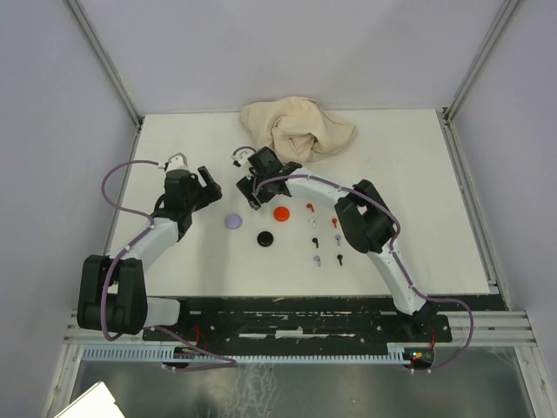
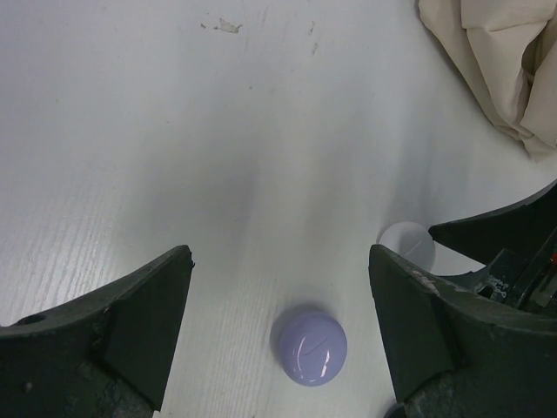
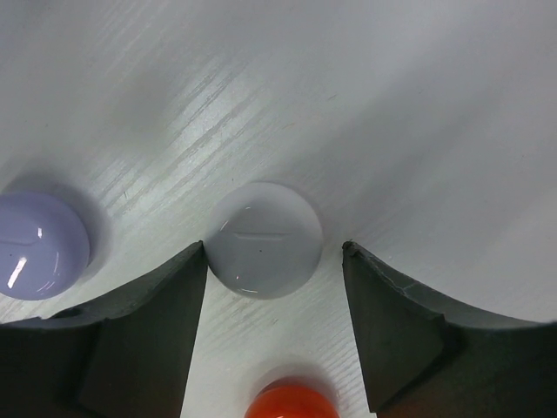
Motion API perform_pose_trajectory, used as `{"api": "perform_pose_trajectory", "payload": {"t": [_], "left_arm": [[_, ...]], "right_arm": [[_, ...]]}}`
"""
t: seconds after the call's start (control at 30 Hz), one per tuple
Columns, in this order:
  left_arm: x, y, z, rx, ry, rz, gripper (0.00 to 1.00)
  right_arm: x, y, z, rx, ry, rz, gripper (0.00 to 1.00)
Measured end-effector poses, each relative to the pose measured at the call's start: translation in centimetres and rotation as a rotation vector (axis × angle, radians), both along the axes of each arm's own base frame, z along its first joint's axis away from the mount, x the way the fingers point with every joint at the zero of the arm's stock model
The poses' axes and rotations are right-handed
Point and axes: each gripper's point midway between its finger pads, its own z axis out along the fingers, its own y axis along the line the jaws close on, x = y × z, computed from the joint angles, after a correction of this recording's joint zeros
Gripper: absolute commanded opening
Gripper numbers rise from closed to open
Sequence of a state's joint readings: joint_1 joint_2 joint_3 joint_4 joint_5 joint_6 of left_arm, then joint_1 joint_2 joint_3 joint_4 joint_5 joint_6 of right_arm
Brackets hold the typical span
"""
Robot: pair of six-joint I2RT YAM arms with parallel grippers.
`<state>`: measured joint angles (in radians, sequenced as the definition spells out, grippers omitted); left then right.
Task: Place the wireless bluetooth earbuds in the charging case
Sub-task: Pick up the charging case at the center of the board.
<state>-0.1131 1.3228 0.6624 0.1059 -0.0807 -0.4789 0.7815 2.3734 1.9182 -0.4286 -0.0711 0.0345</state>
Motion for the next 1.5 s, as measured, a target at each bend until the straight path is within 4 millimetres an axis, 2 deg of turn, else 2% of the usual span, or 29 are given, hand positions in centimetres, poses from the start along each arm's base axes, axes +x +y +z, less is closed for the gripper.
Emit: {"api": "perform_pose_trajectory", "payload": {"t": [0.07, 0.2, 0.27, 0.43, 0.53, 0.7, 0.8, 0.87, 1.03, 1.07, 1.17, 1.27, 1.5], "left_arm": [[0.0, 0.0, 0.0, 0.000, 0.000, 0.000, 0.88], [0.0, 0.0, 0.0, 0.000, 0.000, 0.000, 0.88], [0.0, 0.0, 0.0, 0.000, 0.000, 0.000, 0.88], [0.0, 0.0, 0.0, 0.000, 0.000, 0.000, 0.88], [0.0, -0.1, 0.0, -0.002, 0.001, -0.003, 0.88], [0.5, -1.0, 1.0, -0.032, -0.018, -0.046, 0.87], [1.0, -2.2, 2.0, -0.071, -0.041, -0.103, 0.85], [1.4, -3.4, 2.8, -0.120, -0.059, -0.154, 0.83], [2.1, -7.2, 3.9, -0.310, -0.079, -0.278, 0.82], [2.1, -8.0, 4.1, -0.355, -0.082, -0.302, 0.82], [2.3, -9.9, 5.2, -0.478, -0.103, -0.364, 0.81], [2.4, -11.4, 6.4, -0.584, -0.130, -0.427, 0.80], [1.3, -14.1, 8.5, -0.736, -0.171, -0.567, 0.75]], "right_arm": [[0.0, 0.0, 0.0, -0.004, -0.004, 0.005, 0.65], [0.2, 0.3, -0.1, -0.008, -0.012, 0.012, 0.61], [0.2, 0.3, -0.1, -0.010, -0.015, 0.014, 0.52], [0.3, 0.4, -0.1, -0.013, -0.022, 0.018, 0.21], [0.4, 0.4, -0.1, -0.012, -0.031, 0.015, 0.13], [-0.4, -0.9, 0.1, 0.015, -0.026, 0.029, 0.10], [-1.2, -2.1, 1.6, 0.054, 0.003, 0.052, 0.08], [-0.8, -2.9, 3.8, 0.102, -0.006, 0.053, 0.08], [0.4, -5.5, 11.6, 0.217, -0.114, 0.047, 0.07], [0.4, -6.0, 13.3, 0.239, -0.146, 0.051, 0.07], [-0.6, -6.4, 16.2, 0.276, -0.196, 0.087, 0.07], [-1.9, -6.1, 16.8, 0.293, -0.200, 0.135, 0.06], [-4.1, -6.1, 14.3, 0.279, -0.114, 0.196, 0.06]]}}
